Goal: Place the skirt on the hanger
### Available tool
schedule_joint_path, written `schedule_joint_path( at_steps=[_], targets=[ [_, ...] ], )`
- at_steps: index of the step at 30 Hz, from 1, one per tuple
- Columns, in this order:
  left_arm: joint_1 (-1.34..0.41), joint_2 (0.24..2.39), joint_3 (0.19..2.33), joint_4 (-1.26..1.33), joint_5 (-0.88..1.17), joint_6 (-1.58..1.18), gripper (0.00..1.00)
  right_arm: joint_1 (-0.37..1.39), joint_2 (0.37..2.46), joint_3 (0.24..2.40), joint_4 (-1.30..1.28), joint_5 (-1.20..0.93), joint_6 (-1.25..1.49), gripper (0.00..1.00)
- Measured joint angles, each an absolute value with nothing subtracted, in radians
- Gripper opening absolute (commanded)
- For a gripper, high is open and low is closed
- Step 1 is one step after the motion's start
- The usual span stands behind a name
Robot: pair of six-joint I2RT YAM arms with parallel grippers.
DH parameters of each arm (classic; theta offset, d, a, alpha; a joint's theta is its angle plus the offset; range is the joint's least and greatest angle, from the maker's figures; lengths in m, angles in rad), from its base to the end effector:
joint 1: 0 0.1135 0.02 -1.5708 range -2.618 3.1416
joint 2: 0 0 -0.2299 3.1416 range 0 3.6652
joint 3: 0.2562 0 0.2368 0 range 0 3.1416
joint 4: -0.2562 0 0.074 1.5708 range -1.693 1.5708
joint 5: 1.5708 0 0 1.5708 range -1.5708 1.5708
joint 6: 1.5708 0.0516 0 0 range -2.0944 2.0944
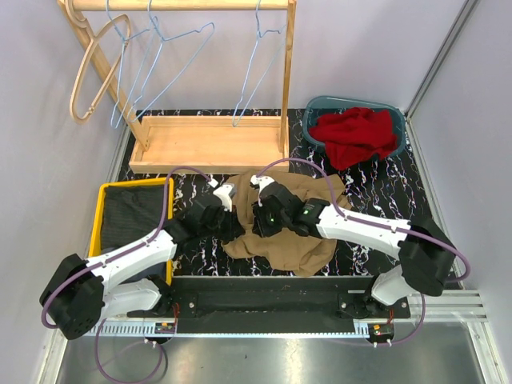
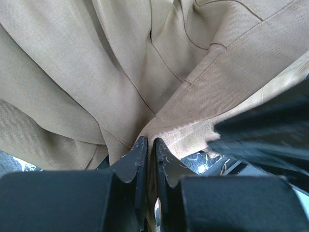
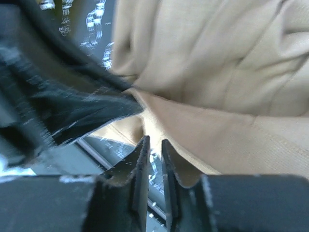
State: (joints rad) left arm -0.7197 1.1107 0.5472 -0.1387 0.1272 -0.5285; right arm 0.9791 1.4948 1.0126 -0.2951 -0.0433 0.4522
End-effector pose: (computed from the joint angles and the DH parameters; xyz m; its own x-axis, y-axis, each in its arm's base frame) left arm 0.1756 -0.1626 0.1670 -0.7859 0.0237 -0.6180 0.3826 0.8037 -0.4557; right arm 0.1782 0.2692 0.2016 -0.7217 -0.2913 -0.6279 -0.5904 0.7326 0.3388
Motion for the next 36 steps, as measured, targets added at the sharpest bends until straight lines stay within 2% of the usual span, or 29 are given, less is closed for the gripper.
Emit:
schedule_joint_path(
  at_steps=[12, 16, 17, 20, 33, 36],
  targets=[
    [-0.726, 1.106, 0.547, -0.133, 0.131, -0.528, 0.14, 0.98, 1.578, 1.03, -0.23, 0.119, 0.448, 0.21],
    [-0.726, 1.106, 0.545, -0.132, 0.131, -0.527, 0.38, 0.98, 1.595, 1.033, -0.205, 0.139, 0.447, 0.19],
    [-0.726, 1.105, 0.545, -0.132, 0.131, -0.527, 0.47, 0.98, 1.603, 1.036, -0.202, 0.139, 0.447, 0.19],
    [-0.727, 1.1, 0.545, -0.133, 0.13, -0.527, 0.57, 0.98, 1.622, 1.037, -0.2, 0.132, 0.449, 0.18],
    [-0.727, 1.092, 0.552, -0.126, 0.128, -0.524, 0.61, 0.98, 1.48, 0.889, -0.229, 0.066, 0.522, 0.18],
    [-0.727, 1.072, 0.55, -0.115, 0.129, -0.525, 0.67, 0.98, 1.432, 0.859, -0.234, 0.051, 0.541, 0.18]
  ],
)
